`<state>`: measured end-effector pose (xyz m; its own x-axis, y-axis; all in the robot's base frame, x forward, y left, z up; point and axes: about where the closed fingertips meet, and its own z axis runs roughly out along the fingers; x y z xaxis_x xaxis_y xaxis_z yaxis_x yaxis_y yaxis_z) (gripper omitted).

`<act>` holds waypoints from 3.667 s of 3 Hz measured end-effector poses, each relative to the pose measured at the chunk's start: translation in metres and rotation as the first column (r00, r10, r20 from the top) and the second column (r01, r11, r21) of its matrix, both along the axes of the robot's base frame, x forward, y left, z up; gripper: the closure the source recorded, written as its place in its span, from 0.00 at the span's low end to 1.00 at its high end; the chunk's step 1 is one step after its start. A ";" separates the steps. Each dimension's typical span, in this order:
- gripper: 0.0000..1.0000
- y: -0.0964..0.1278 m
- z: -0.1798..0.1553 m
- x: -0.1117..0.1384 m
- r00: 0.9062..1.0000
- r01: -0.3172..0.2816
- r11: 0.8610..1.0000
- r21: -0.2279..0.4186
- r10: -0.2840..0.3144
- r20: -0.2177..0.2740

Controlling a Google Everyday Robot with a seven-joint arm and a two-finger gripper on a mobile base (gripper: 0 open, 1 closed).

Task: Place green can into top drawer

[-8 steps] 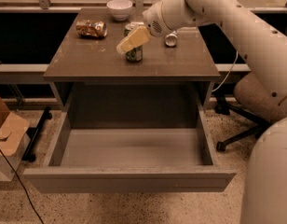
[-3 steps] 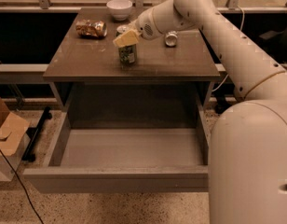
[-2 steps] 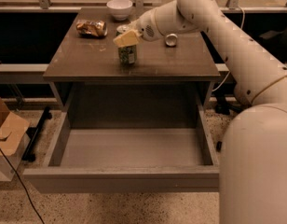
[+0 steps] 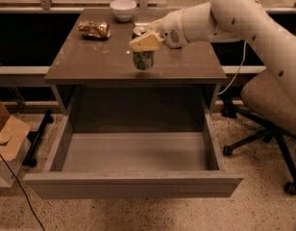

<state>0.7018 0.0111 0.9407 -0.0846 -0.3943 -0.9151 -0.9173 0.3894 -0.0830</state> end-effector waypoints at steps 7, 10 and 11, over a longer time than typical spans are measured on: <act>1.00 -0.023 -0.183 -0.152 0.986 0.057 0.997 0.059 -0.047 -0.162; 0.53 -0.006 -0.237 -0.134 0.999 0.017 0.998 0.053 -0.014 -0.052; 0.30 -0.004 -0.237 -0.135 0.999 0.013 0.998 0.054 -0.010 -0.053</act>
Offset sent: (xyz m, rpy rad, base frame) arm -0.1700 -0.0906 -0.0753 0.0363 0.1291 -0.0966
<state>0.5669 0.0073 0.7040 -0.1375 -0.3430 -0.9292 -0.9152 0.4027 -0.0132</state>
